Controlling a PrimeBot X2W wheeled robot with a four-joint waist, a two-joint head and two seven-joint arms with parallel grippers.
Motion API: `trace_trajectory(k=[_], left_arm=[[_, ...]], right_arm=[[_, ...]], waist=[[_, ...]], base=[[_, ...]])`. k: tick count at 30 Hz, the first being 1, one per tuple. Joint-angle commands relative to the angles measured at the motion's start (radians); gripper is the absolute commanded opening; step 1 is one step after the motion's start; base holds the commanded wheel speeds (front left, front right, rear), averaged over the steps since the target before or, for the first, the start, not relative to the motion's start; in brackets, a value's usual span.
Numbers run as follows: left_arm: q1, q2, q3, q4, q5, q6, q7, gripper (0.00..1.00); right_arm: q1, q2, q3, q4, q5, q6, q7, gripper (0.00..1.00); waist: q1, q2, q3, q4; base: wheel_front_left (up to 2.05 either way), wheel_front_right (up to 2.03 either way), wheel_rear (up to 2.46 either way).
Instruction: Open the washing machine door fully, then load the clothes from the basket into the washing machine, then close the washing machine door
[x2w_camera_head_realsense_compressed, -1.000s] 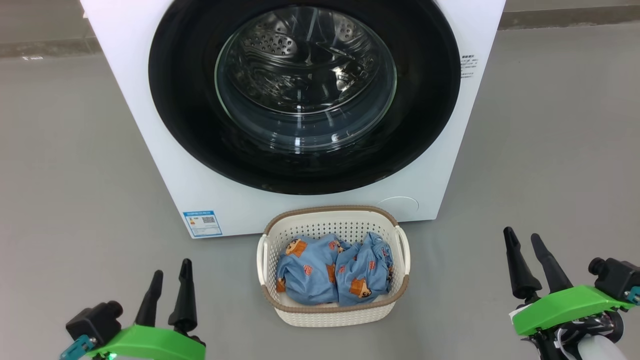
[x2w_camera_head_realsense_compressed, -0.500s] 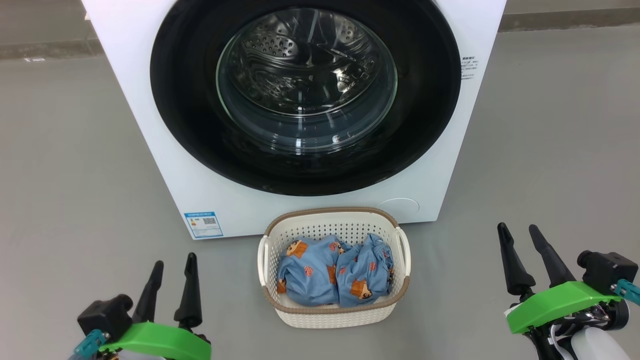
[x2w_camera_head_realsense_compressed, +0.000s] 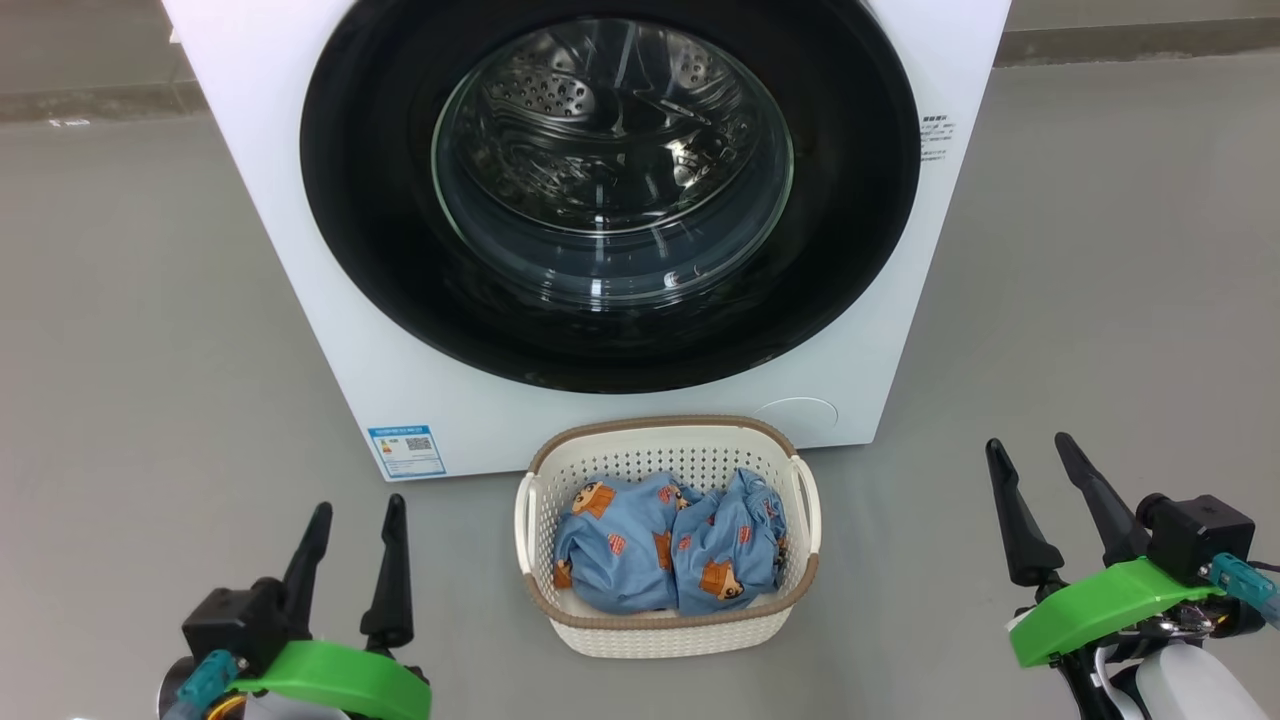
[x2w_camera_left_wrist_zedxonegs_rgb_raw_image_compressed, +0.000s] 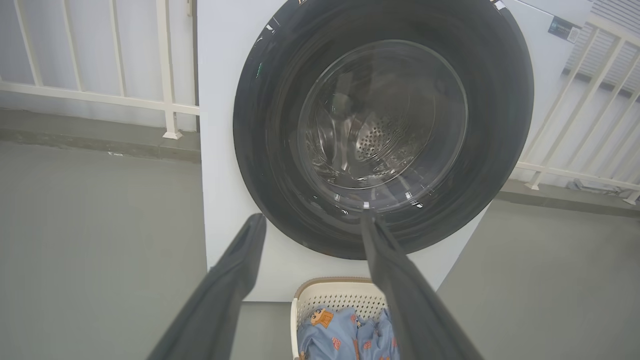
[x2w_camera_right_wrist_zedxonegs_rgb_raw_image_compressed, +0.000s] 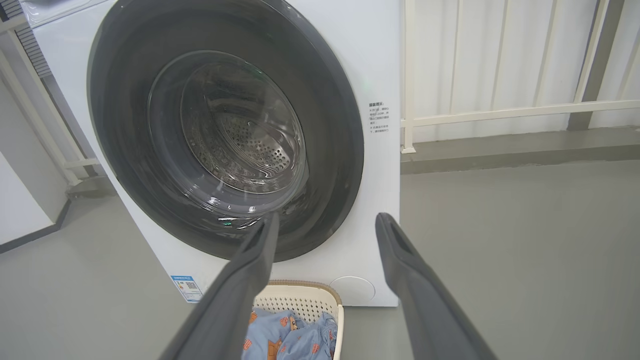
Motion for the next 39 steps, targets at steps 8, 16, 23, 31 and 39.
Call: trace_trajectory(k=[8,16,23,31,39], left_arm=[[-0.048,0.022,0.031,-0.006,0.031,0.004,-0.016,1.00],[-0.048,0.020,0.034,-0.003,0.033,0.003,-0.016,1.00],[-0.047,0.020,0.036,0.000,0.035,0.001,-0.016,1.00],[-0.045,0.019,0.040,-0.004,0.038,-0.001,-0.016,1.00],[-0.044,0.017,0.044,-0.008,0.045,0.002,-0.016,1.00]], right_arm=[[-0.048,-0.015,0.005,-0.012,-0.039,0.006,-0.020,1.00],[-0.047,-0.011,-0.004,-0.010,-0.043,0.006,-0.020,1.00],[-0.045,-0.008,-0.004,-0.008,-0.044,0.006,-0.020,1.00],[-0.044,-0.008,0.003,-0.004,-0.040,0.006,-0.020,1.00],[-0.047,-0.010,0.011,0.001,-0.035,0.006,-0.020,1.00]], waist=[[0.0000,0.0000,-0.003,-0.002],[0.0000,0.0000,-0.004,-0.002],[0.0000,0.0000,-0.009,-0.001],[0.0000,0.0000,-0.011,-0.001],[0.0000,0.0000,-0.012,-0.005]], base=[[0.00,0.00,0.00],[0.00,0.00,0.00],[0.00,0.00,0.00],[0.00,0.00,0.00],[0.00,0.00,0.00]])
